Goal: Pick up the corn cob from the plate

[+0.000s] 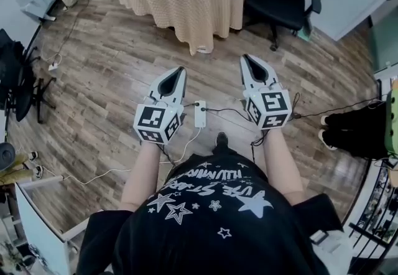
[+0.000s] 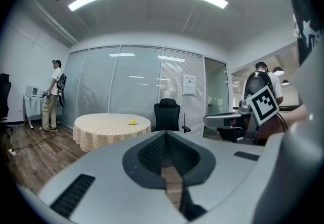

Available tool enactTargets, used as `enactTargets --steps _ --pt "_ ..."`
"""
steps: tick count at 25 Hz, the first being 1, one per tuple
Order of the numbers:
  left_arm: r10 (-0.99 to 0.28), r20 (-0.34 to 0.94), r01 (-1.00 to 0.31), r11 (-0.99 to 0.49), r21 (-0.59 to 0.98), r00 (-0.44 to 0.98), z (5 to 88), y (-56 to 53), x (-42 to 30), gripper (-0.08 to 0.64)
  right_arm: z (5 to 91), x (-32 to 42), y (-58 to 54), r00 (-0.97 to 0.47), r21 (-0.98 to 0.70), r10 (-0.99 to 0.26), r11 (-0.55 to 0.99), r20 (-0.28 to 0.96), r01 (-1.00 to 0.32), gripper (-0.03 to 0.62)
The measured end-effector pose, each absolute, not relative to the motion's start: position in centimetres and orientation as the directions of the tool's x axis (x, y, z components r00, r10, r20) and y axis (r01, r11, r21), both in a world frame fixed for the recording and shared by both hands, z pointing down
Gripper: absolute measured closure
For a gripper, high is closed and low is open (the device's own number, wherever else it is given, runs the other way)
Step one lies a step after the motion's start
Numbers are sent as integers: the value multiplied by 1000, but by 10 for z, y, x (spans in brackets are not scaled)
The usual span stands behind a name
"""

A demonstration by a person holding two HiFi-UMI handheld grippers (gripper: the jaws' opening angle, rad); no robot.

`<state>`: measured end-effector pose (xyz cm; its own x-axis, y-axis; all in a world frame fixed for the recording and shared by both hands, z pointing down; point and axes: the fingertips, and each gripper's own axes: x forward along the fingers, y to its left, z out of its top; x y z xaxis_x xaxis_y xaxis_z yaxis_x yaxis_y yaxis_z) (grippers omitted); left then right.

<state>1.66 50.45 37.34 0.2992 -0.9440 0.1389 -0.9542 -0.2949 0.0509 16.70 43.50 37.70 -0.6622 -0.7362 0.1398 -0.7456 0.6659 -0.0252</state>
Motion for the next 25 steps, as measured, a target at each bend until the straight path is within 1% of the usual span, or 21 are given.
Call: enactTargets --steps 4,7,12,18,25 --pt "-944 141 -955 -291 62 297 378 496 27 552 375 182 424 -652 -83 -752 647 96 -758 557" --pt "-948 139 -958 -282 54 287 381 481 38 552 372 194 411 -656 -92 -753 650 57 -754 557" --pt "-961 134 -970 -233 73 241 387 453 53 551 378 226 383 -659 -122 -751 650 49 -750 557" --pt "-971 138 -978 -184 103 197 380 421 62 552 381 246 344 -662 -131 -748 653 40 -746 557" --pt "-978 135 -984 -144 103 157 378 378 57 552 403 262 308 -652 -190 -755 631 74 -752 557"
